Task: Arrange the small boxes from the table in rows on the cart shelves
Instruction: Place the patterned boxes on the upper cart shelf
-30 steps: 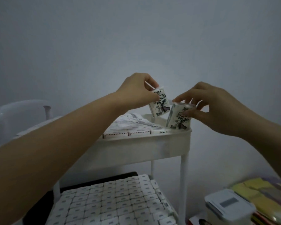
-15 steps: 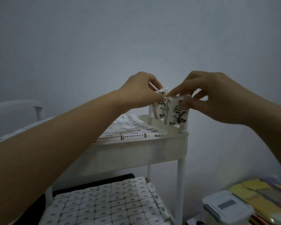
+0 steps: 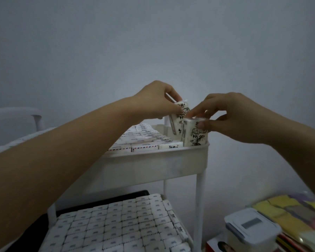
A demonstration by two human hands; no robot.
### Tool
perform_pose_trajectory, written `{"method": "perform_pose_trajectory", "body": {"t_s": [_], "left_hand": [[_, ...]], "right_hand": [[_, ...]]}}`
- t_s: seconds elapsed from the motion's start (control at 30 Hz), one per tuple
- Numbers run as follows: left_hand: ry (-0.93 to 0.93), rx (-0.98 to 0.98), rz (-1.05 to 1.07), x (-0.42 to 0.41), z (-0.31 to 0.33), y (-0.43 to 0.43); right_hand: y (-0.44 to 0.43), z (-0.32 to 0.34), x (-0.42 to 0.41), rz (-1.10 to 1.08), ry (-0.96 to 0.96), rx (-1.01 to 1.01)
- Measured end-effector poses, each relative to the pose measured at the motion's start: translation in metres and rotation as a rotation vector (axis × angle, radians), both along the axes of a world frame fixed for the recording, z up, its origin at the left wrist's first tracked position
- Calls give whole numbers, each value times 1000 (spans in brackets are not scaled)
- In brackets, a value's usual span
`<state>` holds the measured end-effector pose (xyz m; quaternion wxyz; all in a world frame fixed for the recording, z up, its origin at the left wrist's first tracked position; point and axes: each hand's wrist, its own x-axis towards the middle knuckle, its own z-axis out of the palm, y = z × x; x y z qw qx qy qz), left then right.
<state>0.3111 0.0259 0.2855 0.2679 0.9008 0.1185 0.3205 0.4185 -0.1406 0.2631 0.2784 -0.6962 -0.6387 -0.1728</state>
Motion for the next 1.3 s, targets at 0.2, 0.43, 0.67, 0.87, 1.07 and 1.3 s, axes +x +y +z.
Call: {"method": "perform_pose_trajectory", "body": {"t_s": [0.2, 0.43, 0.67, 0.87, 1.07, 1.3], "left_hand": [[107, -33, -46, 2, -8, -2], [125, -27, -65, -2, -7, -1], [194, 45, -125, -3, 0, -7], [412, 136, -128, 5, -12, -11], [426, 197, -92, -18, -16, -12], [-164, 391, 93, -140, -63, -26]], "right_hand": [[0, -21, -5, -120, -146, 92], [2, -52, -4, -174, -473, 250], [1, -69, -3, -186, -347, 330], [1, -77, -3, -165, -79, 385], [7, -81, -16, -104, -51, 466], [36, -119, -119, 368, 100, 347]]}}
